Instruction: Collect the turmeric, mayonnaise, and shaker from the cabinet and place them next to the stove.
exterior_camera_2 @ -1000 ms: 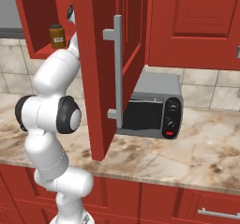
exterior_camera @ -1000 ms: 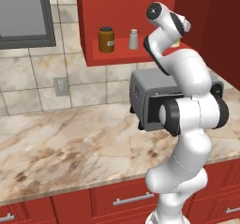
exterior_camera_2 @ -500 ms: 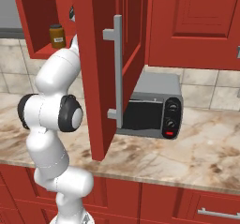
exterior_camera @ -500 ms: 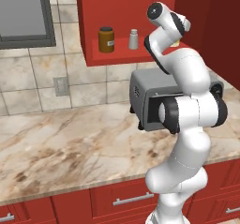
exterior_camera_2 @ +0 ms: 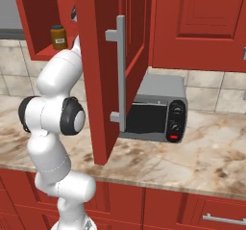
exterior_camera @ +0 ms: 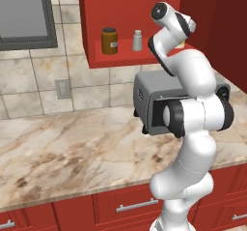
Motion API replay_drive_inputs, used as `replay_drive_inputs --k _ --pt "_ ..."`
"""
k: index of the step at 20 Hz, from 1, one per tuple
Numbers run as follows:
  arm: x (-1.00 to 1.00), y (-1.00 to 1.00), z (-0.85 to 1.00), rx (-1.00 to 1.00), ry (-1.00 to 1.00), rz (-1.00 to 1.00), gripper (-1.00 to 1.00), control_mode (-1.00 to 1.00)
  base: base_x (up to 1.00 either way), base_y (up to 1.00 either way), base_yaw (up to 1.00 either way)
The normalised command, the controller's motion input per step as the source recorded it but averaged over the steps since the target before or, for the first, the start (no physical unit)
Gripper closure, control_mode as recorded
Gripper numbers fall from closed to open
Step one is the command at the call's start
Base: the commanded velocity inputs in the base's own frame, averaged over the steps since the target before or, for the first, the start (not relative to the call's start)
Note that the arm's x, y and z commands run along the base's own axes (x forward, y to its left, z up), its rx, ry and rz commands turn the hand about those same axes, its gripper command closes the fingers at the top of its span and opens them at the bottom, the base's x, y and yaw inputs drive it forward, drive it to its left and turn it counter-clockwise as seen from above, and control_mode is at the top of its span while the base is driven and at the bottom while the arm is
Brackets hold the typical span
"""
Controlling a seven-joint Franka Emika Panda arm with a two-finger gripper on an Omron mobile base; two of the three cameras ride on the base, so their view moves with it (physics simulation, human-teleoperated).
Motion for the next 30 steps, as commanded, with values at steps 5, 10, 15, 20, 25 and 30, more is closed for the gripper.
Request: replay_drive_inputs --k 5,10,15,20,25,30 --pt "0.16 0.00 0.00 0.00 0.00 0.00 -1.00 -1.00 0.00 0.00 0.00" --pt "0.13 0.00 0.00 0.00 0.00 0.00 1.00 -1.00 0.00 0.00 0.00" --pt "0.05 0.00 0.00 0.00 0.00 0.00 1.00 -1.00 0.00 0.00 0.00" --pt "0.00 0.00 0.00 0.00 0.00 0.00 1.00 -1.00 0.00 0.00 0.00" --pt "0.00 0.00 0.00 0.00 0.00 0.00 1.00 -1.00 0.00 0.00 0.00" --pt "-0.09 0.00 0.00 0.00 0.00 0.00 1.00 -1.00 0.00 0.00 0.00"
